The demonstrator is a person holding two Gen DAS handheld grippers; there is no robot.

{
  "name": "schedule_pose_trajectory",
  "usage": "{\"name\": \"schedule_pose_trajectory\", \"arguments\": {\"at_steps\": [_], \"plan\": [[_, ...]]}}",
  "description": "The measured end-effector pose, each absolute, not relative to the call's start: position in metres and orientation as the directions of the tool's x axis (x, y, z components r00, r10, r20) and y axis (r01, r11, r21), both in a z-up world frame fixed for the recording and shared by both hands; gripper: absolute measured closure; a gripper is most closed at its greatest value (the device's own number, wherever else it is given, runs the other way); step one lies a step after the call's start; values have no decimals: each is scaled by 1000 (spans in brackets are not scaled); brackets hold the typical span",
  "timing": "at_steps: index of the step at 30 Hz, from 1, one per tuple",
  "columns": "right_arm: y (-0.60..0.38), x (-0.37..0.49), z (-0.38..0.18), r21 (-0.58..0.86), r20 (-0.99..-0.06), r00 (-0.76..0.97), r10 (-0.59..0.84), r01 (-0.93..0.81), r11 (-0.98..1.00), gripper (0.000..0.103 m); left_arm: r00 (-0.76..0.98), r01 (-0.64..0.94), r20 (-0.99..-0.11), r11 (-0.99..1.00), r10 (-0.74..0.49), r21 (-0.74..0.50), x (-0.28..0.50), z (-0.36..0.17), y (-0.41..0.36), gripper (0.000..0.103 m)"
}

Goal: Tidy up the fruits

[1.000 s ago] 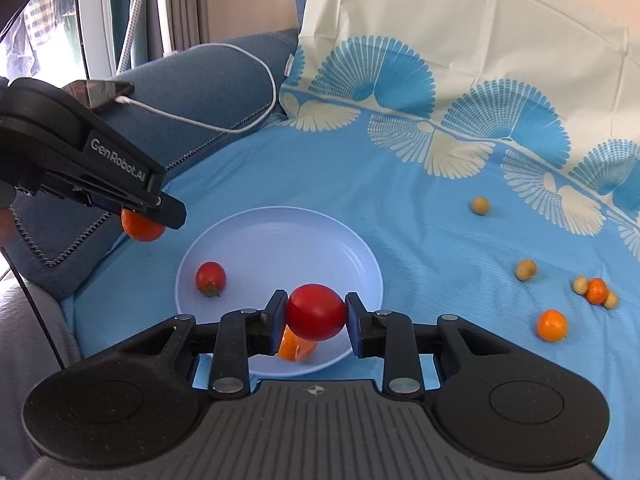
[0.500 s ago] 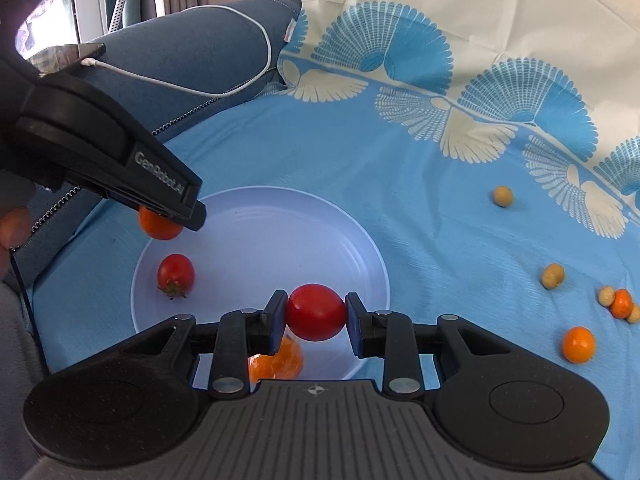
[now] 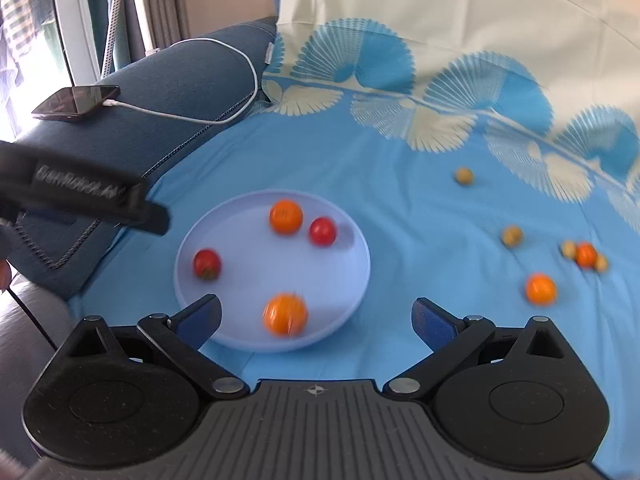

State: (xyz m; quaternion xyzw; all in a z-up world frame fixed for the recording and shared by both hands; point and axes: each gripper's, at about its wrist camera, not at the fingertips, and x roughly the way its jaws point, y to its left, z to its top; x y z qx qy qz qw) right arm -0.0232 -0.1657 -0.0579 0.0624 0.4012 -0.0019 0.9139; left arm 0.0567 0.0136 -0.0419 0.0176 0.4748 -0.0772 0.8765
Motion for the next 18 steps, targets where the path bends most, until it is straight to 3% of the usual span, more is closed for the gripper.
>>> {"name": "schedule_pose_trajectory", "arguments": {"at_steps": [18], "plan": [[-168,-131,-1,112,-592,802,-80,180,977,1,665,168,-726,982,-173,-80,-44,35,20,0]]}}
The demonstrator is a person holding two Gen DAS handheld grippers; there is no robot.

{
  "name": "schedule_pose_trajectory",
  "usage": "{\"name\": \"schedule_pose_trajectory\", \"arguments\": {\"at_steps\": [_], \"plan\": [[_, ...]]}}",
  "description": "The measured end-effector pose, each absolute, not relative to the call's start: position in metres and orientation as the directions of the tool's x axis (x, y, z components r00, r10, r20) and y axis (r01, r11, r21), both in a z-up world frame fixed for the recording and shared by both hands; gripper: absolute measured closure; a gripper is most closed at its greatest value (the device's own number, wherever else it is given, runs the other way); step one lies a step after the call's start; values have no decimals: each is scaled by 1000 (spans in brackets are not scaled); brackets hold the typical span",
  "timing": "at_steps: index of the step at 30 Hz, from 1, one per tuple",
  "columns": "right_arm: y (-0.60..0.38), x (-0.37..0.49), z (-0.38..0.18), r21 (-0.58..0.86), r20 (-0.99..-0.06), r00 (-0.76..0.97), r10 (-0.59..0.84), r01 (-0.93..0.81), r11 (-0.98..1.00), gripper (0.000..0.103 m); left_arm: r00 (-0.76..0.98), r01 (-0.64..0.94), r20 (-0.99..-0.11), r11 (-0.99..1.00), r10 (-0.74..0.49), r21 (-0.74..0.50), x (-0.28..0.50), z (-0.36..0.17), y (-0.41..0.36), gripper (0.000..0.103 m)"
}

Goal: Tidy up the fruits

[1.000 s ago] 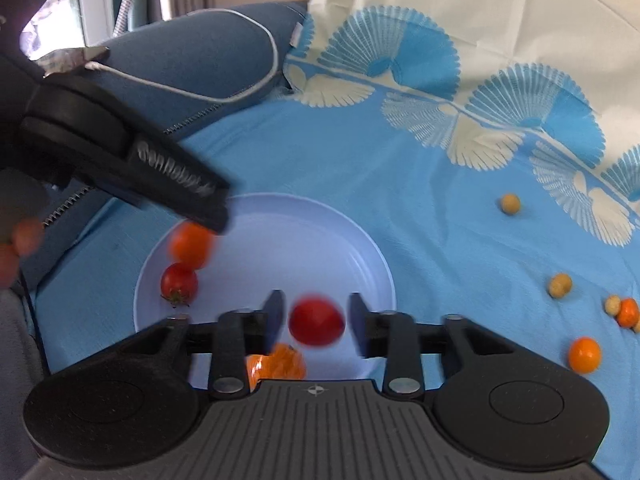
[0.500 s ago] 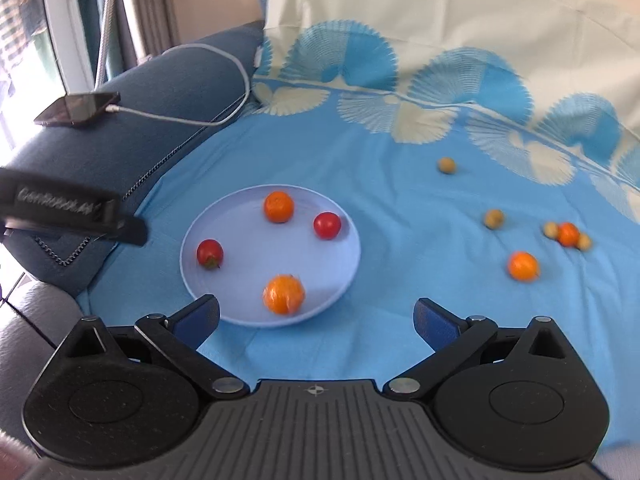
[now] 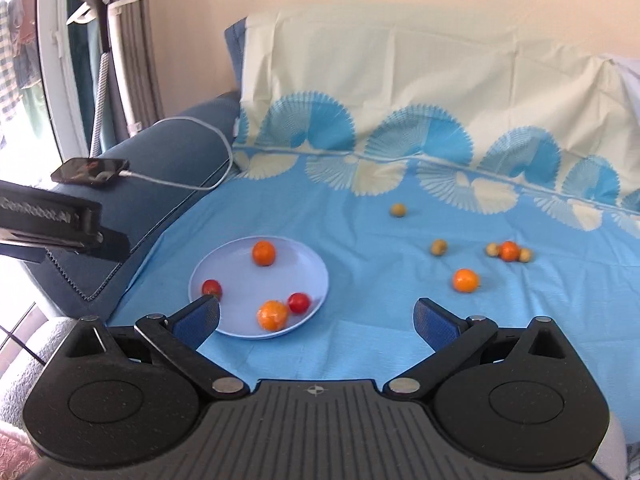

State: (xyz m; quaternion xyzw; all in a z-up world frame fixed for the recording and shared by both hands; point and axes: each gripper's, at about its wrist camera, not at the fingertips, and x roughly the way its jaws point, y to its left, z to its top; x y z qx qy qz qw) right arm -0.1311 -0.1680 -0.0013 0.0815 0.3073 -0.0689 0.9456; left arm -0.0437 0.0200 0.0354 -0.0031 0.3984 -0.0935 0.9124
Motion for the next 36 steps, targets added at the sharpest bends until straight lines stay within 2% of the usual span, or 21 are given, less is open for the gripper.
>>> {"name": "schedule_pose_trajectory", "arguments": {"at_steps": [14,36], "plan": [[-165,-169,16,115,-528,843,-101,189,975,1,680,201,-709,977,-187,-65,-73,43,17,0],[-168,-169,13,130,-539,838,-91,190,973,1,668,204,-722,977,-180,-54,-69,36,16,0]]}}
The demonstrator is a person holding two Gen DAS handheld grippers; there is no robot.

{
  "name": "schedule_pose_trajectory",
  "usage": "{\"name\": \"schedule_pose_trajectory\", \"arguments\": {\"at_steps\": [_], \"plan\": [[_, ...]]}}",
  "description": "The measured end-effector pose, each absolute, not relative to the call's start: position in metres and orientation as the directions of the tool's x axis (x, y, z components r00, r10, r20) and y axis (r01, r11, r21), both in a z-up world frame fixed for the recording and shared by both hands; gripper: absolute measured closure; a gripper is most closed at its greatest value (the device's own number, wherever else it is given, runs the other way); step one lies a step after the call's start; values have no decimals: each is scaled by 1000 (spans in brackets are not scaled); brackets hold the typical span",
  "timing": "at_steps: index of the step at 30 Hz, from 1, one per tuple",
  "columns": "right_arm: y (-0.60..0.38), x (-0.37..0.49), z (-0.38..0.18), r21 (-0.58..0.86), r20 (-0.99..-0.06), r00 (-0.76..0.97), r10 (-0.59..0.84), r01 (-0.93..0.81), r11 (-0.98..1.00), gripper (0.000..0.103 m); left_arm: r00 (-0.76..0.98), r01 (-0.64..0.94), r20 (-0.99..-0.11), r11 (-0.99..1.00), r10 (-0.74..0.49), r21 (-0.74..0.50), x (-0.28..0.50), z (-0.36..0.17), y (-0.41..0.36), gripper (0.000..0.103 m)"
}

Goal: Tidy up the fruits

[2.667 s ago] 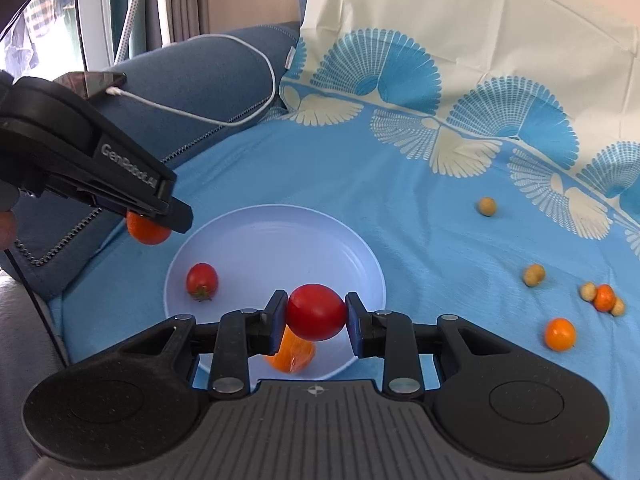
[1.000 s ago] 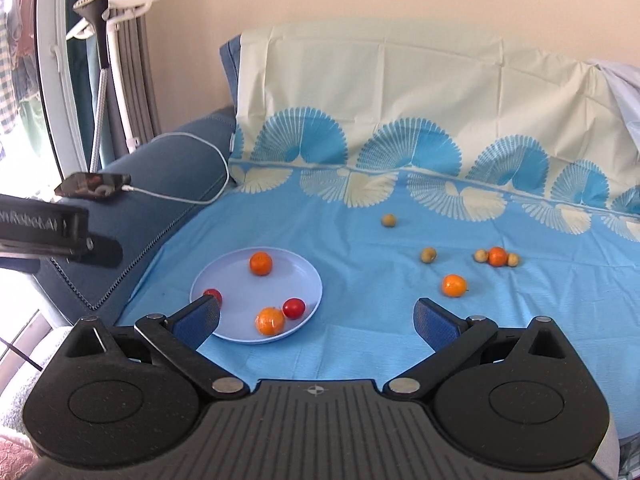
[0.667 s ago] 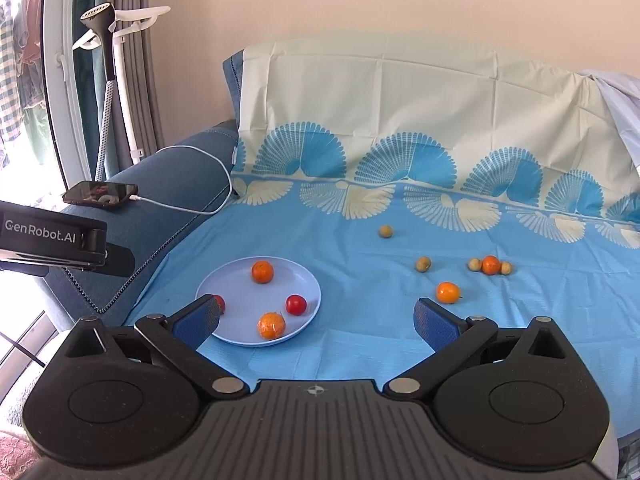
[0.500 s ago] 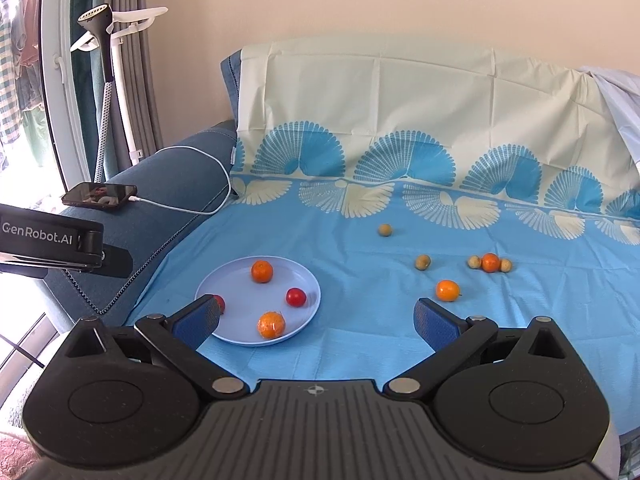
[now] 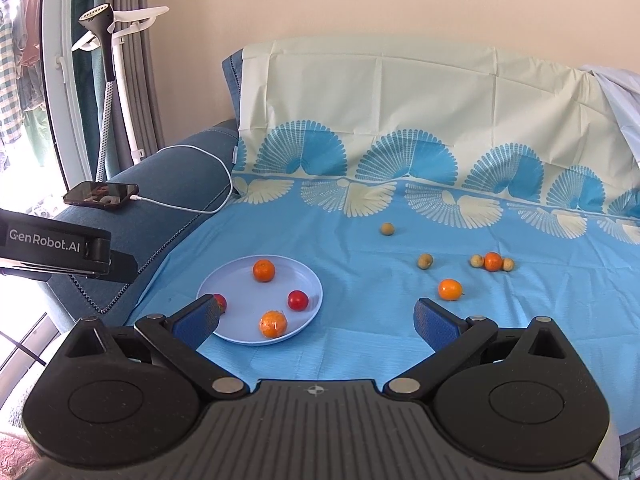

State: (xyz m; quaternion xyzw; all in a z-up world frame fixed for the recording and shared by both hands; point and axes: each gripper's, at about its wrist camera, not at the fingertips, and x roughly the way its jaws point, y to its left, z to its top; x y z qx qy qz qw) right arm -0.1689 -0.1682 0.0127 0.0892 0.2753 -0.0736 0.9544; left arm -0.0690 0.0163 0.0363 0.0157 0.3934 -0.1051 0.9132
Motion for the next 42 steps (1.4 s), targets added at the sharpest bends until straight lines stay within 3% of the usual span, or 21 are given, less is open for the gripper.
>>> {"name": "schedule_pose_trajectory", "arguments": {"at_steps": [42], "plan": [[-194,-125,-36,189,-659,750,-57,239,952,1,558,205,-818,978,-143,-32,-6,-4,-17,0]]}}
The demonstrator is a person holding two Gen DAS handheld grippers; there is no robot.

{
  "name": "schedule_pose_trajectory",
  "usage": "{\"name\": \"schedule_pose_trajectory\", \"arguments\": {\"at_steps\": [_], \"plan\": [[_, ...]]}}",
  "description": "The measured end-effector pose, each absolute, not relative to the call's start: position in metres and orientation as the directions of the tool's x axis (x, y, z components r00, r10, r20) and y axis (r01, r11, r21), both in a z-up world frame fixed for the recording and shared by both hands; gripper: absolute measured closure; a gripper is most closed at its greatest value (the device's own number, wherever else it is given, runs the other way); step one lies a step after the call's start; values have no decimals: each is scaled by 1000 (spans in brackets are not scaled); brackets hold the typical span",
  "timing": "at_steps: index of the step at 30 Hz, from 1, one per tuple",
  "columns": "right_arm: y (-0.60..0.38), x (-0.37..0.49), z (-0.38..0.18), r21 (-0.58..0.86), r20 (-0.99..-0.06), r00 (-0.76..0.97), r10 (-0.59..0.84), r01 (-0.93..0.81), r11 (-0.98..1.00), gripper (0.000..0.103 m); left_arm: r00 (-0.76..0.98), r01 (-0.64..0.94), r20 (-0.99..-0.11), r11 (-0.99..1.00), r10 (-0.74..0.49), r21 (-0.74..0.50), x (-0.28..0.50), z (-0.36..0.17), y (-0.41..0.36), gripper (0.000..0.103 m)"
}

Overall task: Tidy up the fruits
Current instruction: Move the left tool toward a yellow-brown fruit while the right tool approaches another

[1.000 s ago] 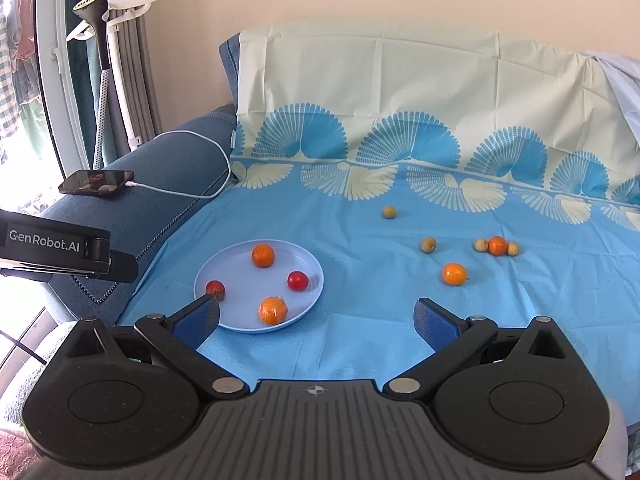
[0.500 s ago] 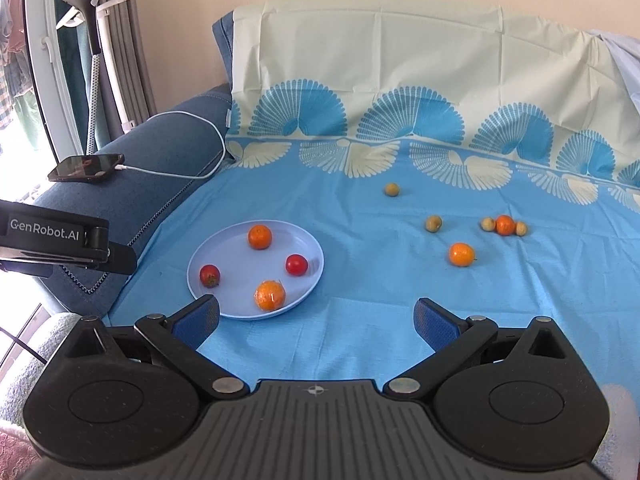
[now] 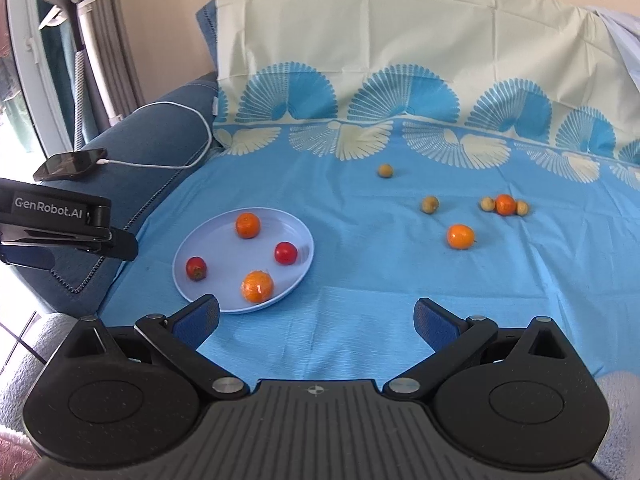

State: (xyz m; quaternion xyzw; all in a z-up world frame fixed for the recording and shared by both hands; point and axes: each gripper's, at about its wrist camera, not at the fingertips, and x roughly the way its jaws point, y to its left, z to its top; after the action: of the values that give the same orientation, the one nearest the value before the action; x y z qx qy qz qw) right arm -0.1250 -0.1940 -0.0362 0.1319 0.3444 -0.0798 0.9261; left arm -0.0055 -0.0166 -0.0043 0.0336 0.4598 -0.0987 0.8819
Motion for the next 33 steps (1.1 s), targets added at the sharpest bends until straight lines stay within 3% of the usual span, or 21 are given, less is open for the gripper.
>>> {"name": "schedule_pose_trajectory", "arguments": {"at_steps": [13,20,27,33], "plan": [[-247,-126,-64,223,-692,706,-151,408,885,1,525,299,-838,954,-152,14,21,-16,-87,0],[-321,-123,-86,166,-678,658,-327,571,804,1,477,362,-857,932,-194,-9,63,-30,-165,0],[-425,-75,-129,58,-629,582,-515,696,716,1,435,429,-874,903,-217,-11,114,-75,-270,0],[-504,-15,-190,31,-692,499,-522,743,668,1,374,436,-904,899,-205,-24,161,-131,-335,0]]}}
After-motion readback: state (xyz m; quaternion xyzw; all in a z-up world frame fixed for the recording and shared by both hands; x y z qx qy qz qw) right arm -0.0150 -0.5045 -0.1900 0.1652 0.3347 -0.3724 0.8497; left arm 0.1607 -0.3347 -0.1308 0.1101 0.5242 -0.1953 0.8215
